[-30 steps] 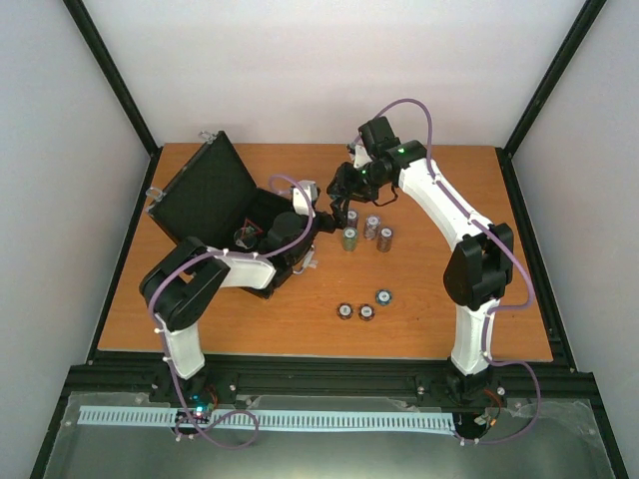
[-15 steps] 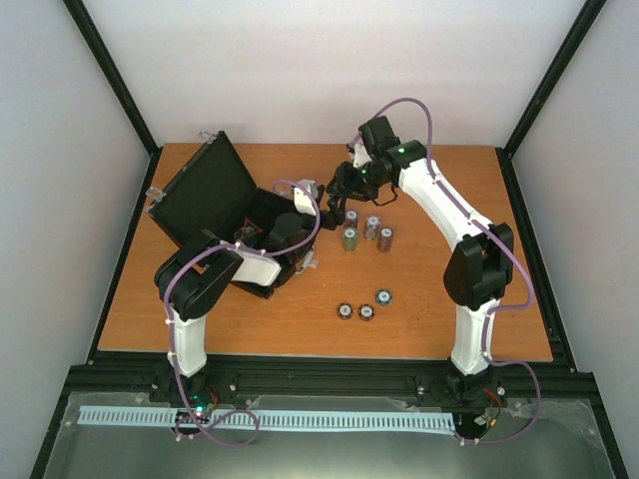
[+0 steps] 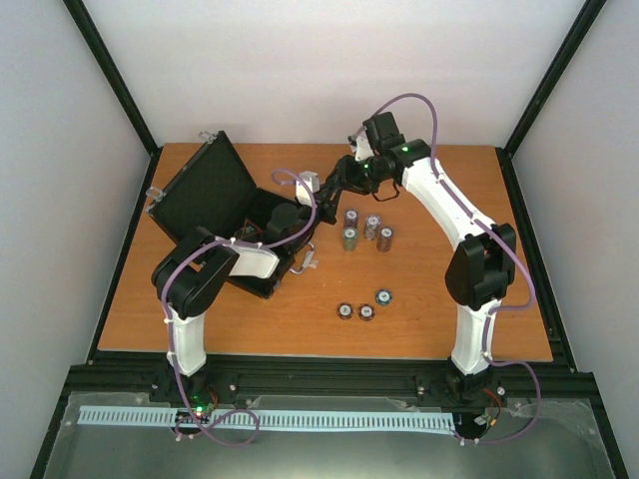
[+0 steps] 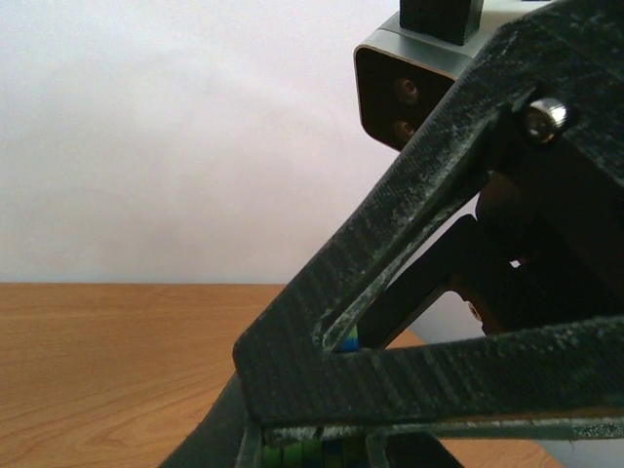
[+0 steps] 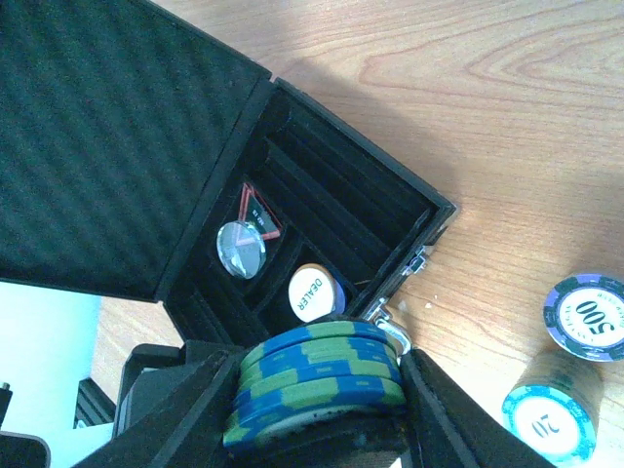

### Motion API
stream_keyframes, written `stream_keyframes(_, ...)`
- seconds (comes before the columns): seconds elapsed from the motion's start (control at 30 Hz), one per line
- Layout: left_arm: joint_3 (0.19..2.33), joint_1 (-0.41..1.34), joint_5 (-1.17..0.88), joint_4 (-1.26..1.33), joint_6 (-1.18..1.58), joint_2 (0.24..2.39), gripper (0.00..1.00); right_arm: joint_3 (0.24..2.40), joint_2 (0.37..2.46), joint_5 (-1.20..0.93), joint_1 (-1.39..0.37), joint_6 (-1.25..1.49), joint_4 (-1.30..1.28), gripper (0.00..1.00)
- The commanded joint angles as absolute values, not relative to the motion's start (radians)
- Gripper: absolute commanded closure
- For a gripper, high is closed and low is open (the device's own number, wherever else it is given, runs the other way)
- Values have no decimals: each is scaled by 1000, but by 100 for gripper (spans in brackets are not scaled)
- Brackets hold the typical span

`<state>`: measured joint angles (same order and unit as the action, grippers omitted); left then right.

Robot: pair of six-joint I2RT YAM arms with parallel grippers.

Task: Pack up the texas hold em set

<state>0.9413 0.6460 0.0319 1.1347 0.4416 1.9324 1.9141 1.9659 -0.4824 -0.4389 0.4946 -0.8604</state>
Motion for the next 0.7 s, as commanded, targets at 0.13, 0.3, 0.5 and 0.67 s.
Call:
stream_keyframes(0.13,982,571,18,1110,394,1826,99,1886,1932,-483,-446,480,-976,60)
stream_keyframes(0.3,991,541,-53,1006,364,1774,99,1886,1924,-501,-446,484,-956,51)
stream_keyframes(0.5,1014,524,-144,838,302,1715,99,1929,1917,-522,-446,483,-934,38)
stream_keyframes(0.67,1010,503,-209,710,256,1658,99,1969,1912,-498,-437,504,-900,22)
